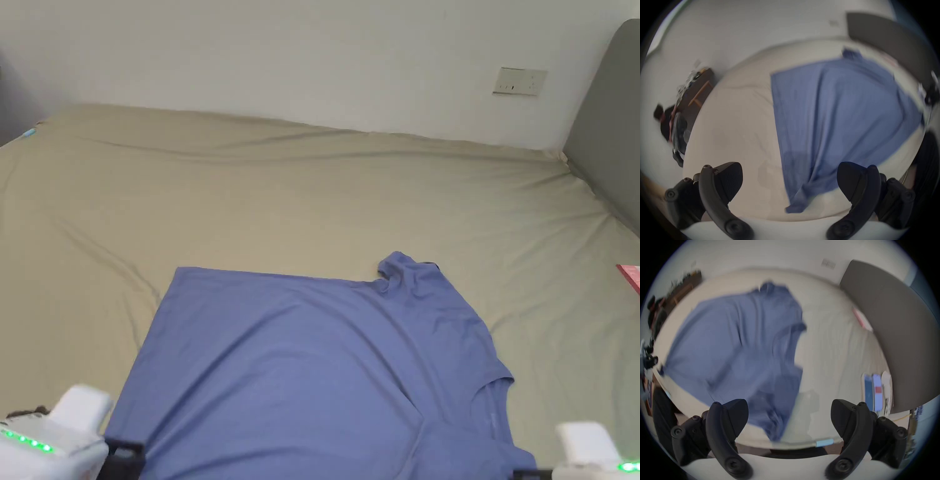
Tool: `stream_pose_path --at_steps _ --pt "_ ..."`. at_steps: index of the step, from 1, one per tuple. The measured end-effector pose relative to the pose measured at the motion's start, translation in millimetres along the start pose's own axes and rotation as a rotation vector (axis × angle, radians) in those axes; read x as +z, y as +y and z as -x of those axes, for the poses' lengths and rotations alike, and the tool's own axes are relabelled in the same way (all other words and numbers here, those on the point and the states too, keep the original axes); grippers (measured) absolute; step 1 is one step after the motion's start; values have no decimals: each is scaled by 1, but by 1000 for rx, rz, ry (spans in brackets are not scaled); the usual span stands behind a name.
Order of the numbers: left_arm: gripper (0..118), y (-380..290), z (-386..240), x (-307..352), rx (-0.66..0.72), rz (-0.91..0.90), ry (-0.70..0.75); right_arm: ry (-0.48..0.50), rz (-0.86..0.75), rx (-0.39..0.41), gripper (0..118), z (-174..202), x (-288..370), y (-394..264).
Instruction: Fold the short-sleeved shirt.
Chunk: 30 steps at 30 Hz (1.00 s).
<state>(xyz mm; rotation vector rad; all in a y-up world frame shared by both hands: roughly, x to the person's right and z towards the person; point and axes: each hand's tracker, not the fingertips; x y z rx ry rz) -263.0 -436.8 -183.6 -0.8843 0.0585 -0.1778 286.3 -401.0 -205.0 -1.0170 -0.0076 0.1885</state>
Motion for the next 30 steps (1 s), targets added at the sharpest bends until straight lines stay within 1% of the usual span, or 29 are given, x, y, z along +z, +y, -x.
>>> stream_pose_path --at_steps 1,3,6,8,10,12,13,14,15,16,17,18,19,20,22,23,27,30 --pt "115 17 -2 16 47 -53 -24 9 -101 -17 107 4 22 17" --pt "115 45 -6 47 112 -219 -85 48 -290 -18 107 17 65 44" --pt "115 88 -23 99 118 -474 -55 77 -557 -28 107 45 126 74" --pt "115 107 -36 129 118 -620 -18 90 -694 -14 107 64 156 84" --pt "114 122 -52 157 137 -739 11 46 -789 16 107 88 175 89" --pt "113 129 -65 176 157 -802 24 2 -837 48 107 106 185 90" --pt "111 130 -73 184 152 -817 30 4 -851 63 106 114 187 90" --pt "105 130 -79 189 142 -842 38 14 -845 62 105 119 186 90" --pt "90 130 -85 193 129 -866 53 22 -844 62 101 124 188 89" --pt "74 128 -91 196 110 -876 69 36 -849 62 94 128 188 87" --pt "57 125 -94 198 97 -881 66 49 -852 64 82 131 188 86" --pt "37 122 -97 201 88 -891 56 56 -855 61 54 134 187 85" --pt "26 121 -100 202 92 -892 60 55 -854 62 26 136 187 85" --pt "19 119 -102 203 93 -894 70 29 -861 61 8 139 186 83" --pt "0 119 -102 201 79 -879 98 3 -884 80 3 141 185 79" --pt "0 120 -101 199 80 -870 102 -4 -878 89 2 142 184 80" --pt "0 123 -90 192 125 -824 83 -8 -870 85 2 139 182 82" --pt "0 123 -84 191 118 -809 91 -36 -864 113 2 138 180 84"
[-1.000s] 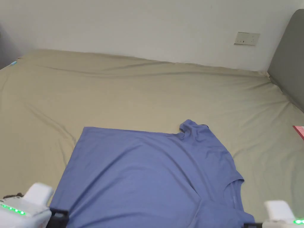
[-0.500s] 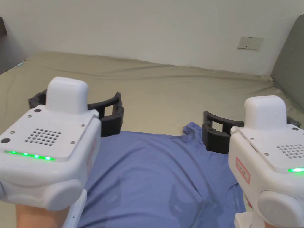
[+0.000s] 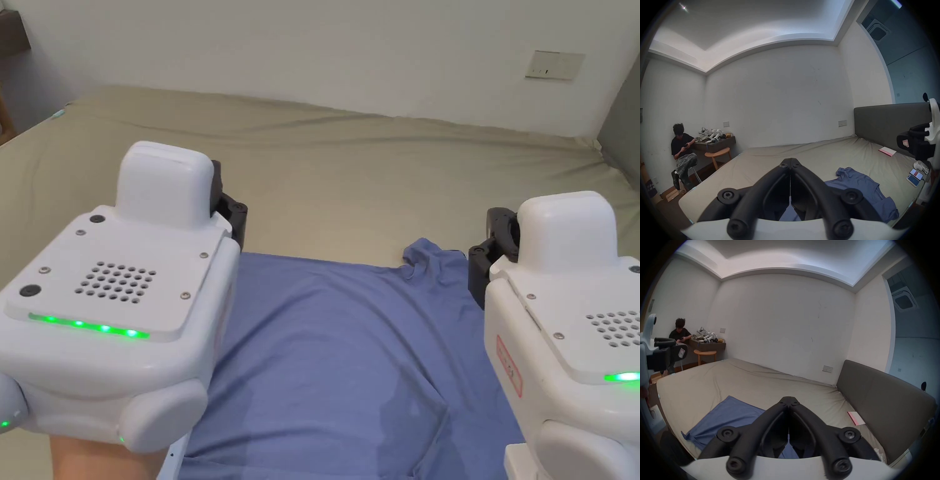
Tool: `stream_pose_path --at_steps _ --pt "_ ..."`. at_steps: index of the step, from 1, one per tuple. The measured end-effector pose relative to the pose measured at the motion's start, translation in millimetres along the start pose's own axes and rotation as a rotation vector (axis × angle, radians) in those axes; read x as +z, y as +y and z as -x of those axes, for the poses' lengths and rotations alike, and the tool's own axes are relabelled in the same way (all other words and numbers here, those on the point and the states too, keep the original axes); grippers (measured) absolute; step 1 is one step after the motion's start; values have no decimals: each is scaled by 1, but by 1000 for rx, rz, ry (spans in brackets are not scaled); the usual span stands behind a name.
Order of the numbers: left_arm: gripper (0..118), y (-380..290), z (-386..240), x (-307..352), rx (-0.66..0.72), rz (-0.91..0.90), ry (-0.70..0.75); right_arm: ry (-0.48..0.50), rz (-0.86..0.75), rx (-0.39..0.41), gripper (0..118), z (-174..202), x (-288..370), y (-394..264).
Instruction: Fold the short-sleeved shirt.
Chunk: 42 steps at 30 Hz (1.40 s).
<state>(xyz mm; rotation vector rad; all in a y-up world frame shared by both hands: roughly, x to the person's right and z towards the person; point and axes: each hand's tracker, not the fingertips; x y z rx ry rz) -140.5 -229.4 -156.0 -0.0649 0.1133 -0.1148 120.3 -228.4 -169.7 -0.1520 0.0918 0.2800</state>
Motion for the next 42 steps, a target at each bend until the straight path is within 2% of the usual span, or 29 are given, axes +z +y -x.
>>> stream_pose_path --at_steps 4,7,9,13,16,17,18,19,20,21,26,27,28,29,30,31,32,33,34,36,39,41,42 --pt "0 -15 10 -8 -15 62 -7 12 20 13 2 1 -4 -6" --pt "0 -48 28 -17 -25 179 -55 26 49 10 2 0 -8 -14" --pt "0 -92 48 -23 -53 330 -81 69 102 29 2 -1 -9 -21" --pt "0 -182 87 -24 -43 616 -29 53 141 58 2 -4 -14 -35" --pt "23 -235 107 -13 15 777 56 61 183 37 2 -8 -19 -43" --pt "36 -248 112 -8 40 818 72 61 195 34 2 -8 -21 -46" --pt "71 -258 115 -3 72 835 73 58 204 32 2 -9 -23 -49" --pt "99 -266 116 -1 91 871 55 56 211 31 2 -9 -24 -50" --pt "114 -274 116 1 104 911 42 55 224 30 2 -9 -25 -52" --pt "116 -279 114 3 100 904 36 55 236 29 2 -9 -27 -54" --pt "114 -285 98 -4 27 902 20 54 277 14 2 -8 -33 -60" --pt "109 -288 96 -9 19 911 23 51 283 13 2 -8 -33 -61" --pt "99 -291 93 -12 10 927 28 49 289 11 2 -8 -33 -62" --pt "81 -294 91 -16 6 940 31 46 296 9 2 -9 -34 -63" --pt "46 -296 89 -18 5 945 30 44 301 7 2 -9 -34 -64" --pt "17 -299 88 -19 2 958 26 41 309 5 2 -10 -34 -65" --pt "6 -302 86 -21 19 988 -20 37 317 1 2 -12 -34 -68" --pt "6 -302 83 -21 44 999 -72 32 326 -2 2 -14 -34 -70" --pt "5 -298 78 -21 -17 975 -16 29 337 -2 2 -16 -34 -72" --pt "5 -292 79 -22 -62 973 -46 16 358 -4 2 -23 -31 -81" --pt "5 -284 89 -23 42 961 -31 -14 433 -38 2 -41 -28 -103" --pt "5 -278 92 -18 59 939 -15 -26 521 -95 2 -58 -28 -130" --pt "5 -276 91 -16 60 935 -11 -29 570 -116 6 -65 -28 -147"
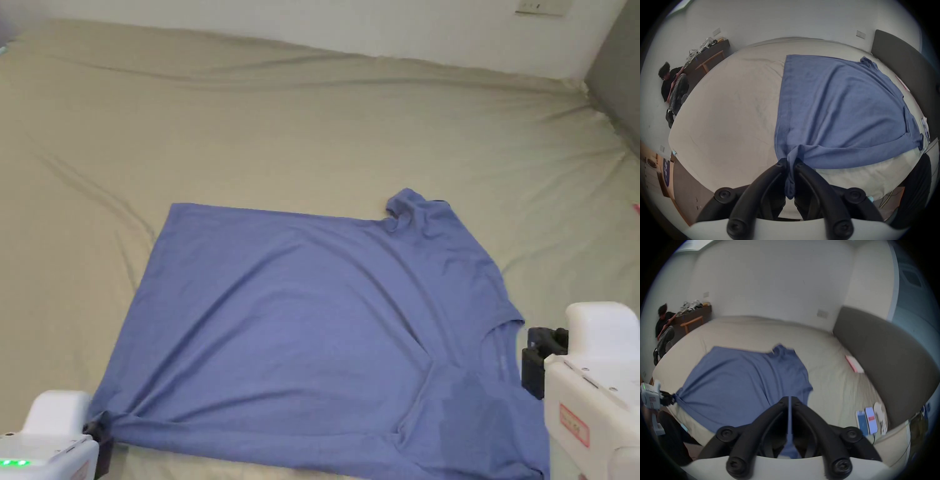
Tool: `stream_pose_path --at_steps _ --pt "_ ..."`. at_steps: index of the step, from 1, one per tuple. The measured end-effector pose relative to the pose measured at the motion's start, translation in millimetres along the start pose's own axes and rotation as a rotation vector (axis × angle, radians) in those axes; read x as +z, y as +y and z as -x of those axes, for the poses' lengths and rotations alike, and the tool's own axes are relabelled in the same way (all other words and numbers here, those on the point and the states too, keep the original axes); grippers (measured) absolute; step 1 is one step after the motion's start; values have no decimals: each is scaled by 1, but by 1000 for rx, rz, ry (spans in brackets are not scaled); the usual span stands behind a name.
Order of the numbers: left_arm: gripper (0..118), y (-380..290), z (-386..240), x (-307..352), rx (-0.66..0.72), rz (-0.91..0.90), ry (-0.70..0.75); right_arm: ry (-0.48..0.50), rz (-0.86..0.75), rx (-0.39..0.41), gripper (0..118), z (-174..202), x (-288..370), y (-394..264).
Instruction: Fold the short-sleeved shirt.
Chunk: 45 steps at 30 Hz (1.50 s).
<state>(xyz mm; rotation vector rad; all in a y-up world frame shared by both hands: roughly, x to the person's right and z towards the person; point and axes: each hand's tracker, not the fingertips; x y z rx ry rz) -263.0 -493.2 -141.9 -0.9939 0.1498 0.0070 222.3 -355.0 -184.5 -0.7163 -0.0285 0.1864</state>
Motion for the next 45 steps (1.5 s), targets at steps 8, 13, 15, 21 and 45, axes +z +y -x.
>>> stream_pose_path --at_steps 8,13,15,21,45 --pt "5 4 -4 6 -4 1 29 34 395 -21 99 -36 -53 -115" --pt "5 6 -7 3 -22 28 42 47 425 -27 98 -27 -71 -141" --pt "5 7 -8 3 -29 32 48 50 431 -14 90 -23 -77 -142" --pt "5 9 -11 -2 -46 53 55 139 427 22 11 -16 -93 -135" --pt "5 135 -11 -34 -10 -110 29 145 198 -46 9 -40 -141 17"
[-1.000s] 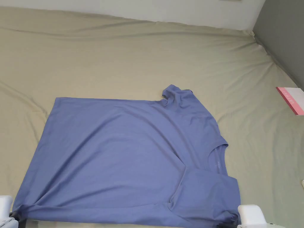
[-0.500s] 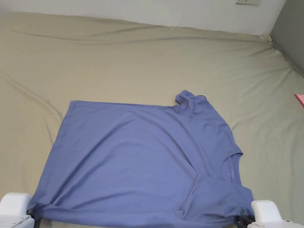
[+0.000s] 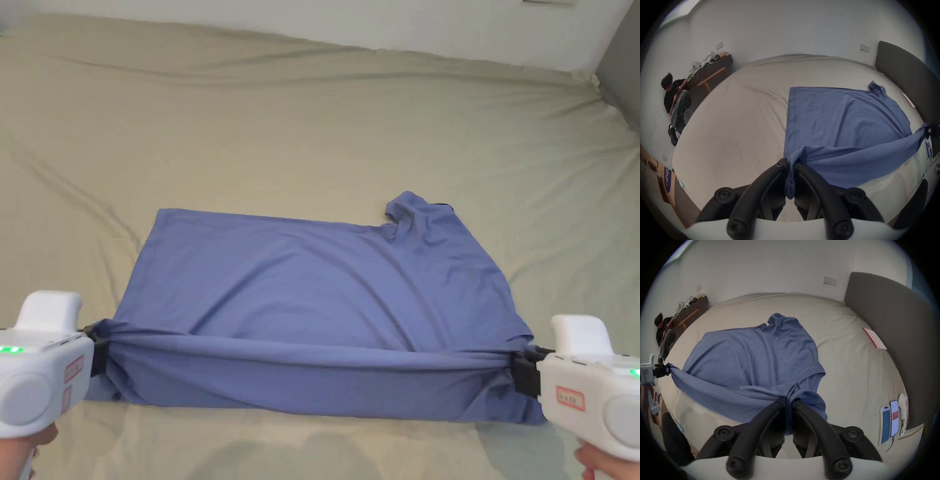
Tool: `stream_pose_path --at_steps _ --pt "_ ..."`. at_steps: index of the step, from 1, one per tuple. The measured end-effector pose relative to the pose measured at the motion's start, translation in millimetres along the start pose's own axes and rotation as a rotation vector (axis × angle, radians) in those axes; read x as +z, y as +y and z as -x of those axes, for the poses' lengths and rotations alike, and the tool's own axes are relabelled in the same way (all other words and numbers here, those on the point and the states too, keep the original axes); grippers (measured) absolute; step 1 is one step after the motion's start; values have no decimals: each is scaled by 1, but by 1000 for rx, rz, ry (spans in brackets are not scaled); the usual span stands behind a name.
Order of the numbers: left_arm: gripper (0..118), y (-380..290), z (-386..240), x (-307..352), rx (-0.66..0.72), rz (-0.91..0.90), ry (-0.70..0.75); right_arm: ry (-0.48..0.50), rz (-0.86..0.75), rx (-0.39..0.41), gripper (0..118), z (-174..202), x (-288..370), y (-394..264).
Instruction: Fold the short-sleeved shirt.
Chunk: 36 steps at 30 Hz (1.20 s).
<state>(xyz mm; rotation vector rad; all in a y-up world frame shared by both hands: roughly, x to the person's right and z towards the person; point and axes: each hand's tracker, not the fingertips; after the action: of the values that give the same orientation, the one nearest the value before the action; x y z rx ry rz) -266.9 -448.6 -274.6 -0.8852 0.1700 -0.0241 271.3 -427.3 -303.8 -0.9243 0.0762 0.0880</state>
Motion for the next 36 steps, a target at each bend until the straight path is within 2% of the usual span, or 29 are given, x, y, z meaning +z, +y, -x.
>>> stream_pose_path --at_steps 9,15,16,17,18,19,20,21,22,23,25,28,32,36 --pt "5 23 -21 -89 -97 167 23 -50 181 29 9 0 -107 21" --pt "5 30 -24 -113 -138 176 32 -59 205 20 10 -1 -124 28" --pt "6 31 -23 -114 -143 182 28 -63 200 20 13 -2 -125 30" --pt "6 32 -23 -115 -154 181 25 -72 191 19 24 -3 -126 33" --pt "10 33 -22 -114 -160 174 22 -119 172 27 53 -5 -128 36" --pt "23 34 -22 -114 -157 173 19 -167 156 39 77 -7 -130 40" --pt "42 35 -20 -113 -172 154 64 -213 139 40 95 -11 -129 44" --pt "80 38 -17 -109 -177 139 109 -224 111 25 99 -14 -124 50" --pt "109 42 -13 -104 -159 128 101 -214 83 0 99 -18 -116 57" --pt "118 47 -9 -92 -107 75 71 -194 41 -34 99 -20 -103 64" --pt "114 62 -5 -58 -23 -60 11 -165 -58 -66 99 -19 -71 79" --pt "114 84 -10 -3 11 -222 -2 -149 -239 -19 99 -1 -12 97" --pt "114 105 -22 88 39 -531 -16 -123 -485 41 99 39 79 114" --pt "113 114 -40 162 37 -697 -34 -95 -653 95 99 82 148 117"
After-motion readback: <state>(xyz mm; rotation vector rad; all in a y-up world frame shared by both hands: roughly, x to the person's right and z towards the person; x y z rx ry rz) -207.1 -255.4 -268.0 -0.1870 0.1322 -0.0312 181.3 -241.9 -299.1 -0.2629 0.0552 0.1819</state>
